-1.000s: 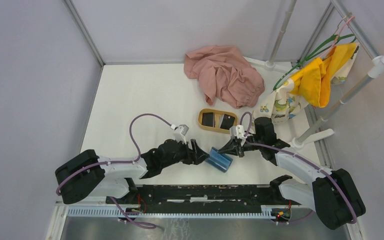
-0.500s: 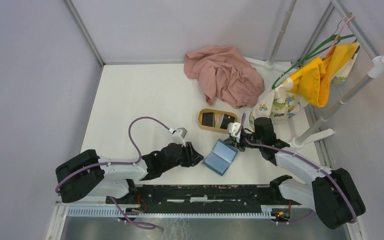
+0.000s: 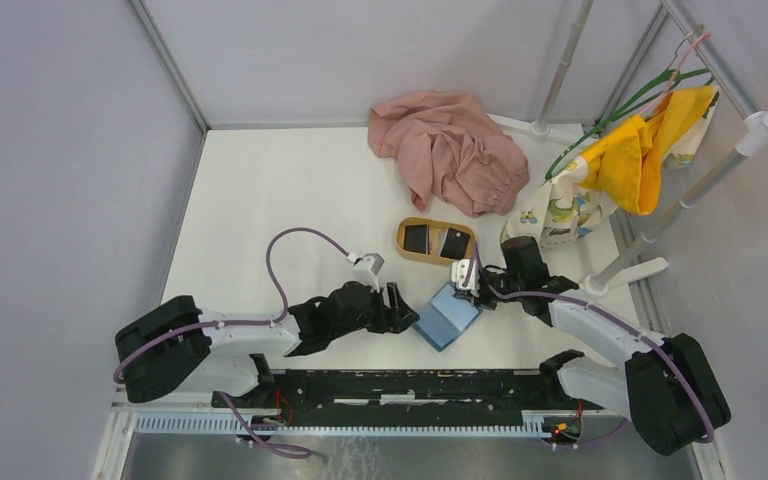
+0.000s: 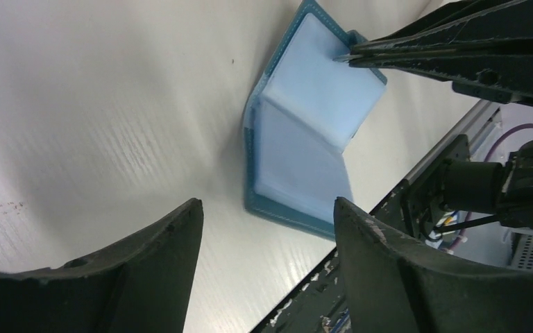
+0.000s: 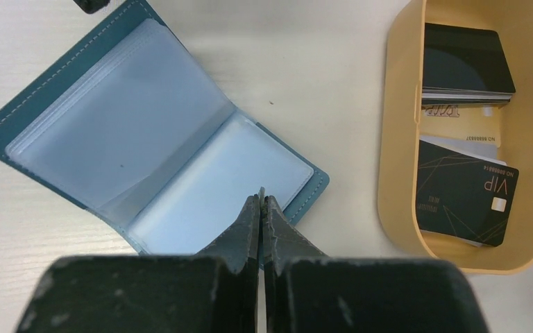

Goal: Put the credit cards into the card holder
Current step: Open the card holder at the center of the board.

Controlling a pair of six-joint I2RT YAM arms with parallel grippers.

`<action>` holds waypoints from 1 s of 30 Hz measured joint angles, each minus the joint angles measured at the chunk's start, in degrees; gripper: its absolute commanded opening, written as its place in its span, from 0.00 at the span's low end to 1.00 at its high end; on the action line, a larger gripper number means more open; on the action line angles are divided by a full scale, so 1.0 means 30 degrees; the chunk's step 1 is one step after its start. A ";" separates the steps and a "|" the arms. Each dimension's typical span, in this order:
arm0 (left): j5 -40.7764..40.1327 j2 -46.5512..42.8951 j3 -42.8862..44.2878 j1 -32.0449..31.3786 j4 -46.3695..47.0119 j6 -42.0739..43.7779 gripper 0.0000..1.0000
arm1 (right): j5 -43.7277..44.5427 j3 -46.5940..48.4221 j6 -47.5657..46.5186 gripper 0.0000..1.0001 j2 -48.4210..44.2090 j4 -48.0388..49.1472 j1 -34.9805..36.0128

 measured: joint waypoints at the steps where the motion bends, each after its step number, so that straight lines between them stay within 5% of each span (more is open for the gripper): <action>1: 0.0000 -0.0248 -0.0029 -0.0007 -0.0080 -0.0146 0.78 | -0.0087 0.0073 -0.0117 0.01 0.0000 -0.0153 0.0000; 9: -0.0189 -0.2412 -0.1486 -0.0699 0.0386 -0.2433 0.73 | -0.0772 0.0277 -0.0634 0.02 0.0000 -0.1056 0.0029; 22: -0.1195 0.1239 -0.1974 -0.2761 0.3031 -0.5093 0.55 | -0.0765 0.0277 -0.0911 0.02 0.0109 -0.1224 0.0160; 26: -0.1239 0.2550 -0.1727 -0.2754 0.4051 -0.5253 0.42 | -0.0772 0.0277 -0.1027 0.02 0.0109 -0.1392 0.0160; 30: -0.1574 0.2994 -0.1413 -0.2754 0.4269 -0.5268 0.12 | -0.0780 0.0277 -0.1144 0.03 0.0109 -0.1537 0.0160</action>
